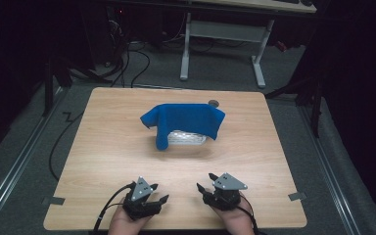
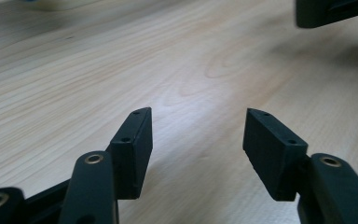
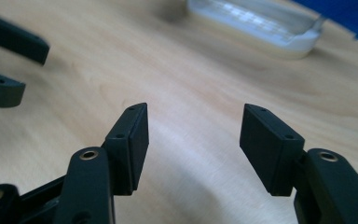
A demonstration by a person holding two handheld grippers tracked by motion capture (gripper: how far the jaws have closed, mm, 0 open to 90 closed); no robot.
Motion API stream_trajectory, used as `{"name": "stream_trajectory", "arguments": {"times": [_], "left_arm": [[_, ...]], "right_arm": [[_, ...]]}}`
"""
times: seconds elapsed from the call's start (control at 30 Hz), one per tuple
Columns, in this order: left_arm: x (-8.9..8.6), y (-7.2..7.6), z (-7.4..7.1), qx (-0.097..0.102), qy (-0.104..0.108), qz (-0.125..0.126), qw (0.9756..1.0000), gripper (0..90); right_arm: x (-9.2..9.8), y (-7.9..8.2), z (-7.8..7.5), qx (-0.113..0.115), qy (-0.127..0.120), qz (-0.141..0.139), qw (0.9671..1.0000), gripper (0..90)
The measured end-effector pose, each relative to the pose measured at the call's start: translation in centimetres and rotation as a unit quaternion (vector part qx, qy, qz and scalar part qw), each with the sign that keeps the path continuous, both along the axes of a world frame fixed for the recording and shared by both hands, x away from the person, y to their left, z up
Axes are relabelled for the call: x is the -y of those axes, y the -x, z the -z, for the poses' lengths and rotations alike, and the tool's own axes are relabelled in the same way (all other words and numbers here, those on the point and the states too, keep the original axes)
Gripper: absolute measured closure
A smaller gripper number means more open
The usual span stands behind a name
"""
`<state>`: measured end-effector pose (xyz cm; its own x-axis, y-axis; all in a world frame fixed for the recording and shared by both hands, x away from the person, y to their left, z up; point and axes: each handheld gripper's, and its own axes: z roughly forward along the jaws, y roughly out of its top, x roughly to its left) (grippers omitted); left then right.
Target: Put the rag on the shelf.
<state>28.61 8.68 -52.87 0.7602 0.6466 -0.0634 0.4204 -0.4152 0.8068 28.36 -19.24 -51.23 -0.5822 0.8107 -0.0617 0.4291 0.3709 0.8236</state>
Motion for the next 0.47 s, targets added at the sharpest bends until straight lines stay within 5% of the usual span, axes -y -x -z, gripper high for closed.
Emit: {"name": "stream_trajectory", "arguments": {"times": [0.13,0.47], "left_arm": [[0.4,0.0,-0.2,0.025,-0.011,0.008,0.9996,41.4],[-1.3,-0.9,-0.1,0.002,0.014,-0.024,0.9996,41.4]], "right_arm": [[-0.5,0.1,0.5,-0.001,0.024,-0.035,0.9991,41.3],[-0.3,-0.6,0.9,-0.014,0.016,-0.040,0.9990,40.6]]}}
